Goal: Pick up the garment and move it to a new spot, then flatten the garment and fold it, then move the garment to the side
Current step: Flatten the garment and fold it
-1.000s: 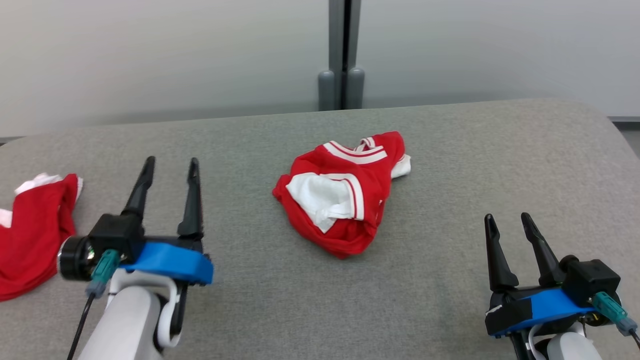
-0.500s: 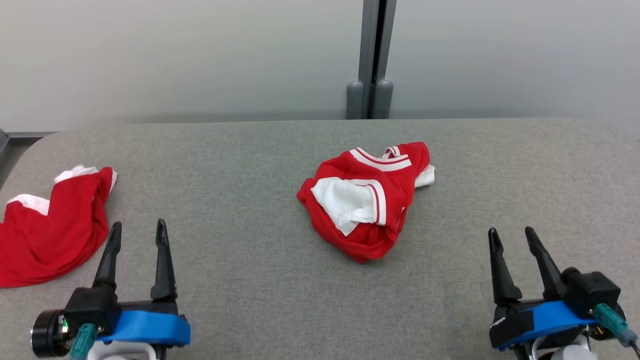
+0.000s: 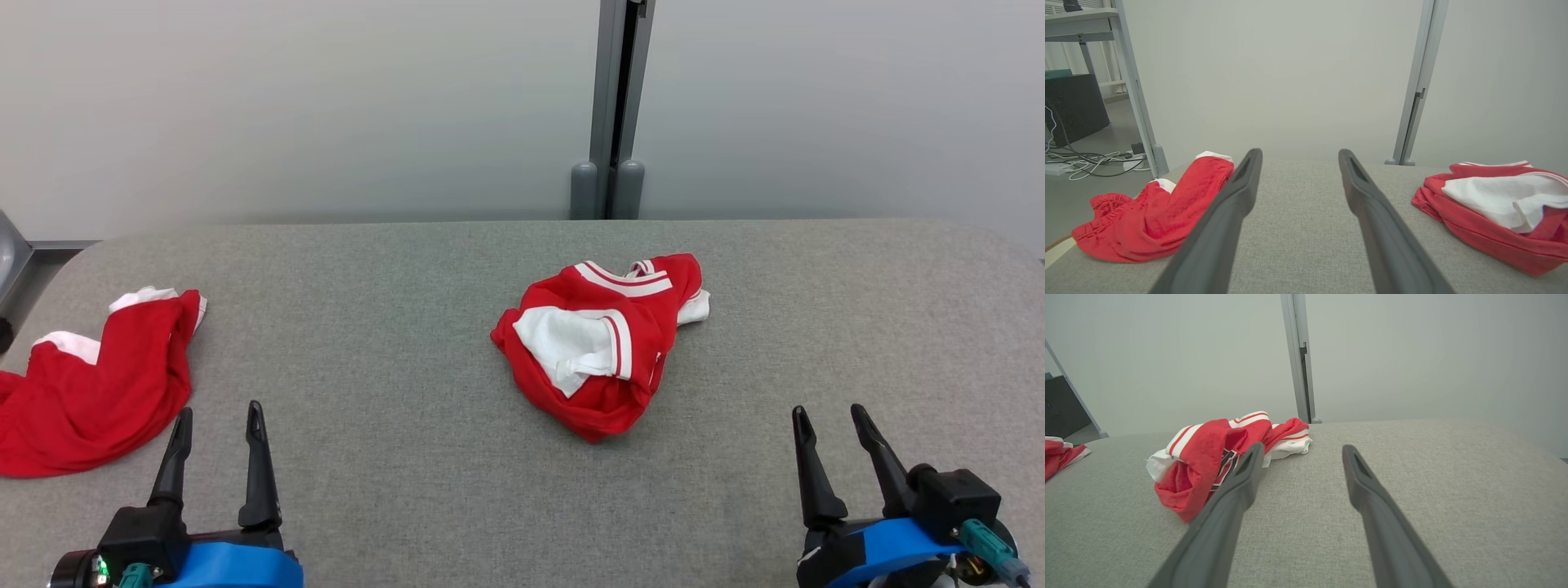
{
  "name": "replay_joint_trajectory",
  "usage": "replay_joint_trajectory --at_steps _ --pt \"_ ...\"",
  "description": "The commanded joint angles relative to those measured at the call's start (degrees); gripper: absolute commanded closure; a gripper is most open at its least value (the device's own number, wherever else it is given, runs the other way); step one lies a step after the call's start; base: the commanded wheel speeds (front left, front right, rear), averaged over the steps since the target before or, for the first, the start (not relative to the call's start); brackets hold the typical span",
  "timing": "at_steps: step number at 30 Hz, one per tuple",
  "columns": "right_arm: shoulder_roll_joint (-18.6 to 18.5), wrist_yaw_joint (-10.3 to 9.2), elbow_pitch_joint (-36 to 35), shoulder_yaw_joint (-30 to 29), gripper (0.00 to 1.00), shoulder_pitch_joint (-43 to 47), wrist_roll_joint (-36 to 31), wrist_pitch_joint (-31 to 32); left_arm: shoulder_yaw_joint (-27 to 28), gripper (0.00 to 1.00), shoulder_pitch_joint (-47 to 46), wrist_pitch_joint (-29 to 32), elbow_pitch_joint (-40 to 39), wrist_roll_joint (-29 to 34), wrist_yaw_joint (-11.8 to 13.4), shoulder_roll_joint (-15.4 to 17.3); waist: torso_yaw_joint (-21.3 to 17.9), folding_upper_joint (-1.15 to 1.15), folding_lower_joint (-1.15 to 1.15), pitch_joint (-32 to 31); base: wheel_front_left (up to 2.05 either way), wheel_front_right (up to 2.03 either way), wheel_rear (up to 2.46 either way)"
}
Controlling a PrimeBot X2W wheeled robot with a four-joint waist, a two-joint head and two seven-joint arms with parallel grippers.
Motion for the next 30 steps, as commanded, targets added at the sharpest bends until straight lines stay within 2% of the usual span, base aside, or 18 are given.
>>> replay_joint_trajectory --at_steps 1,13,30 --pt "-0.2 0.02 0.0 0.2 0.0 0.6 -0.3 -0.1 0.4 0.0 0.3 -0.1 0.1 0.5 -0.5 -0.2 -0.1 0.0 0.0 -0.1 0.0 0.0 0.0" --pt "-0.1 0.02 0.1 0.3 0.0 0.8 -0.3 0.1 3.4 0.0 -0.4 -0.1 1.5 2.2 -2.6 -1.6 -0.8 0.0 0.0 -0.2 0.0 0.0 0.0" --pt "-0.1 0.02 0.0 0.2 0.0 1.0 -0.1 0.3 4.6 0.0 -0.9 -0.2 2.9 4.4 -2.2 -2.8 -0.7 0.0 0.0 -0.3 0.0 0.0 0.0"
